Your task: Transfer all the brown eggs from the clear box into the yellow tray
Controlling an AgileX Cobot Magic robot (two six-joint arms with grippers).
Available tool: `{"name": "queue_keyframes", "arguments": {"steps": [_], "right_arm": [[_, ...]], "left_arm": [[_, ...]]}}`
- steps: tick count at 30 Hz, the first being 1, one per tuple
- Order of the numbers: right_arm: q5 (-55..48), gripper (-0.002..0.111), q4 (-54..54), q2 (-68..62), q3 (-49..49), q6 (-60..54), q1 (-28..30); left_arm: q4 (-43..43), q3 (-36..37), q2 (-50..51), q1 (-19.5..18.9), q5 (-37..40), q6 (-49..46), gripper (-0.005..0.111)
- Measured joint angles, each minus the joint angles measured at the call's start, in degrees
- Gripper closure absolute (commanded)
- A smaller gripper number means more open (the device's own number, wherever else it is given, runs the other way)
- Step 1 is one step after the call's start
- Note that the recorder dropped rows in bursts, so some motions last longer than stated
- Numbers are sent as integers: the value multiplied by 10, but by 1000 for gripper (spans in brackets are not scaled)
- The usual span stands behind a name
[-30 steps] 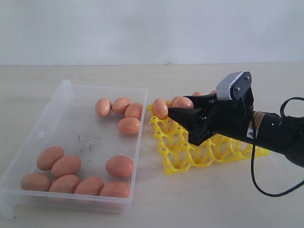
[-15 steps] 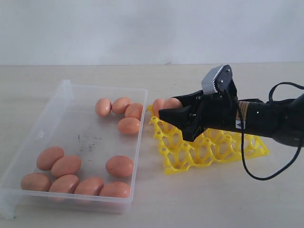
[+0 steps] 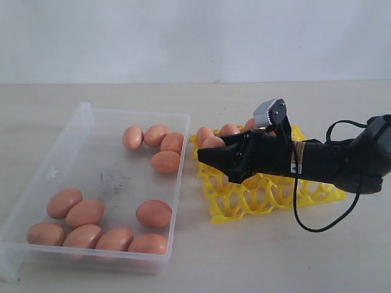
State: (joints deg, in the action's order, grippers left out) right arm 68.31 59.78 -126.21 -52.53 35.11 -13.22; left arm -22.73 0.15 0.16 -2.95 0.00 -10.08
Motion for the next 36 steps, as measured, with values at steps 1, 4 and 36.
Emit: {"name": "queue_keyframes", "arguments": {"steps": [1,4,36], "right_arm": [[0,108,-1,0,0,3,0],[-7,108,-2,-1,-4,18,0],[-56,58,28,-13,-47,182,0]], "left_arm": [[0,0,0,0,0,0,103],[0,0,0,0,0,0,103],[0,0,0,0,0,0,103]]}}
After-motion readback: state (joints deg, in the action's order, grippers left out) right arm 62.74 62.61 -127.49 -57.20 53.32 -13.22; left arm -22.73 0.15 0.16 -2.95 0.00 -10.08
